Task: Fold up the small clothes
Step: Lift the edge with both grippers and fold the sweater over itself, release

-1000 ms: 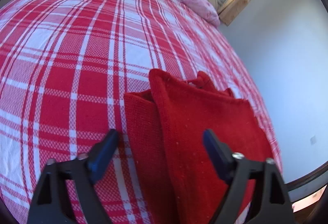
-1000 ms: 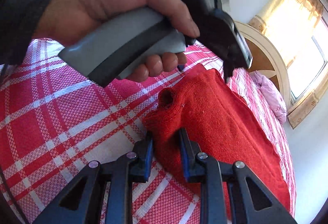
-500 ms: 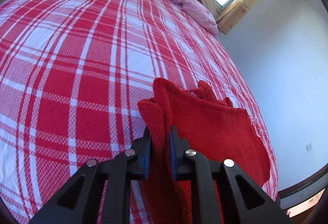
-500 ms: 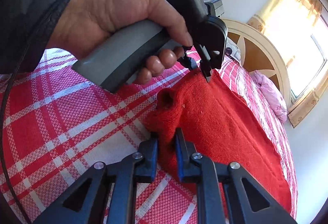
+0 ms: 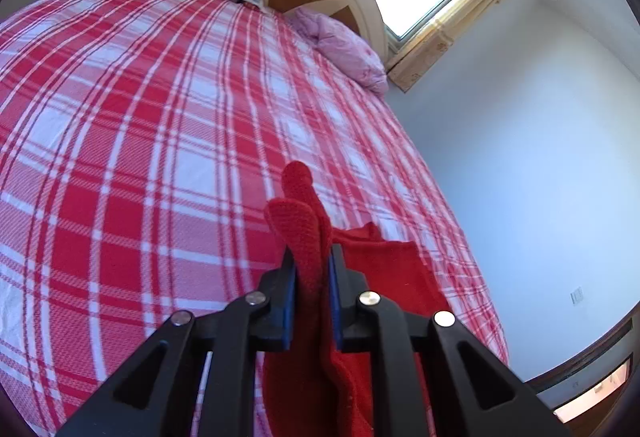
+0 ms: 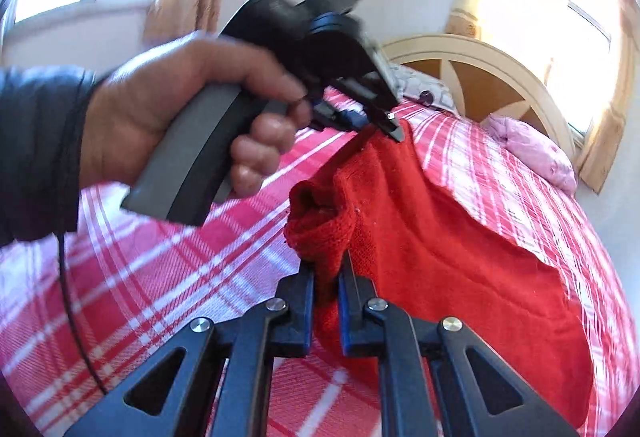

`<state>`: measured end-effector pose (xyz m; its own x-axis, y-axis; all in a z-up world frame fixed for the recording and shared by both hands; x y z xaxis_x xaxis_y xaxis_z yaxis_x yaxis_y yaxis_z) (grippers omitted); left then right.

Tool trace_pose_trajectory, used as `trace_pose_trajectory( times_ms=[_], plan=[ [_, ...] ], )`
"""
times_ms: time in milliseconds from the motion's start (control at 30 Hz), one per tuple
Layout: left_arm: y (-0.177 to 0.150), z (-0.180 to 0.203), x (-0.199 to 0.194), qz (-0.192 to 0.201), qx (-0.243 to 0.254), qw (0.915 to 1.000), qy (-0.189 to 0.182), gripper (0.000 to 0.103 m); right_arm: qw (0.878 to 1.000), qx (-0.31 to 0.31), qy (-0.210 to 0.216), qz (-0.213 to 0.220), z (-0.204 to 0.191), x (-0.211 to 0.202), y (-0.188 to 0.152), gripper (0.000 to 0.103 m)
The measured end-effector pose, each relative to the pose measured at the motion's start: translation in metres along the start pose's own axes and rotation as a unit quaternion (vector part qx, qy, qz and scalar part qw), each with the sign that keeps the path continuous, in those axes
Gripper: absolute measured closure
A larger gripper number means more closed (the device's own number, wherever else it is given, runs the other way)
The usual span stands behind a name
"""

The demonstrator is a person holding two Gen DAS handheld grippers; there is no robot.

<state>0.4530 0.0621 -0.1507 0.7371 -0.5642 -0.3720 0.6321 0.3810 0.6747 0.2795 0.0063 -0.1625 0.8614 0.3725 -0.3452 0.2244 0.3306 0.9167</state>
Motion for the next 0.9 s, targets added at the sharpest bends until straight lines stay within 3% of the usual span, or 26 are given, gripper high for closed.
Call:
trace_pose_trajectory(
  times_ms=[233,467,733,900],
  plan=[
    [0.009,0.043,0.012,0.014,0.007,0.9993,-0.033,0.089,0.998,0.043,-0.032,0.036,0.052,-0.033,0.013,0.094],
    [0.002,0.100,0.041,-0.003,0.037,0.9975,-0.060,0.089,0.994,0.087,-0.058,0.035,0.104,-0.062,0.003,0.094],
    [-0.034,0.165,0.094,-0.047,0.080,0.9919,-0.087,0.089,0.988,0.127,-0.082,0.013,0.162,-0.095,-0.030,0.094],
    [-0.068,0.184,0.134,-0.078,0.108,0.9878,-0.080,0.089,0.976,0.195,-0.096,-0.023,0.206,-0.103,-0.065,0.095]
  ],
)
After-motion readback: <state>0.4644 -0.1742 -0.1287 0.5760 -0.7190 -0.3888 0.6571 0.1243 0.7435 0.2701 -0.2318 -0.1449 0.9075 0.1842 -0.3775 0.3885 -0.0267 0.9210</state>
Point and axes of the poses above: each gripper's, at about its wrist camera, not at the fingertips, and x roughly the way its jaws point, z to its right, y to its top, the point moved 4 cm from there along x, roughly the way its jaws point, and after that the axes turned 14 degrees about z, right-handed, at the moved point
